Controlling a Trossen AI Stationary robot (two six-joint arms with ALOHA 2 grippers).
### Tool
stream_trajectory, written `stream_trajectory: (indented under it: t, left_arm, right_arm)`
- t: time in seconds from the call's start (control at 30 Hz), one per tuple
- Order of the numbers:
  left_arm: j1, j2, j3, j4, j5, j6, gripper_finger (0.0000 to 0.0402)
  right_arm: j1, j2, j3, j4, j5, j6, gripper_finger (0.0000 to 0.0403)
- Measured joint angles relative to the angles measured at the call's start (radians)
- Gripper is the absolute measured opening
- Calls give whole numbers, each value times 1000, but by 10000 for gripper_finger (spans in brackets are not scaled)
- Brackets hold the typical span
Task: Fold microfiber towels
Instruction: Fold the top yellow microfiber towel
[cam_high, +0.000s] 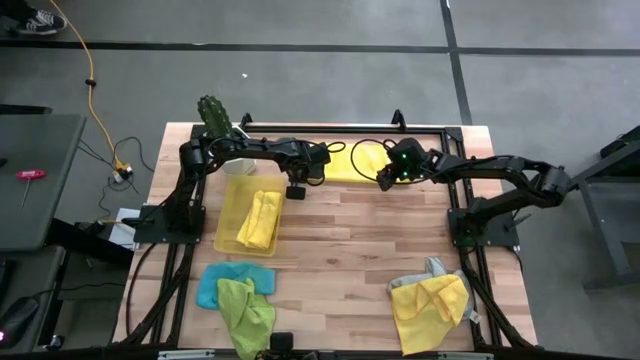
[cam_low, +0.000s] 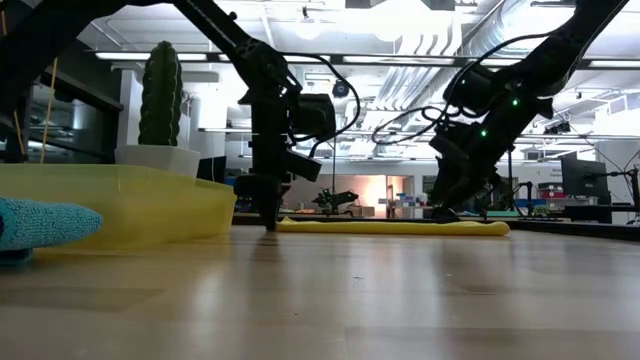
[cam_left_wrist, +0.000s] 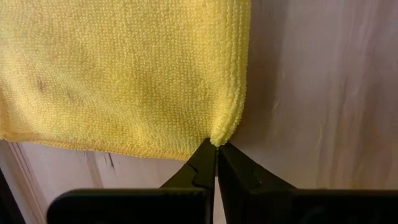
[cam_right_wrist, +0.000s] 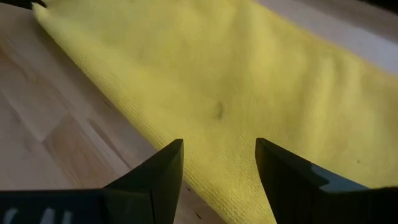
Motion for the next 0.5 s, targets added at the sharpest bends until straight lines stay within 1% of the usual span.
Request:
stream_trajectory:
  t: [0.27,0.4,0.5]
  left_arm:
    - [0,0,0,0,0,1,0]
    - [0,0,0,0,0,1,0]
    - [0,0,0,0,2,0,0]
  right_arm:
    - [0,137,0,79,-13,-13,193]
    - [0,144,0,96,-45,-19,193]
    - [0,125,0,93,-64,-22,193]
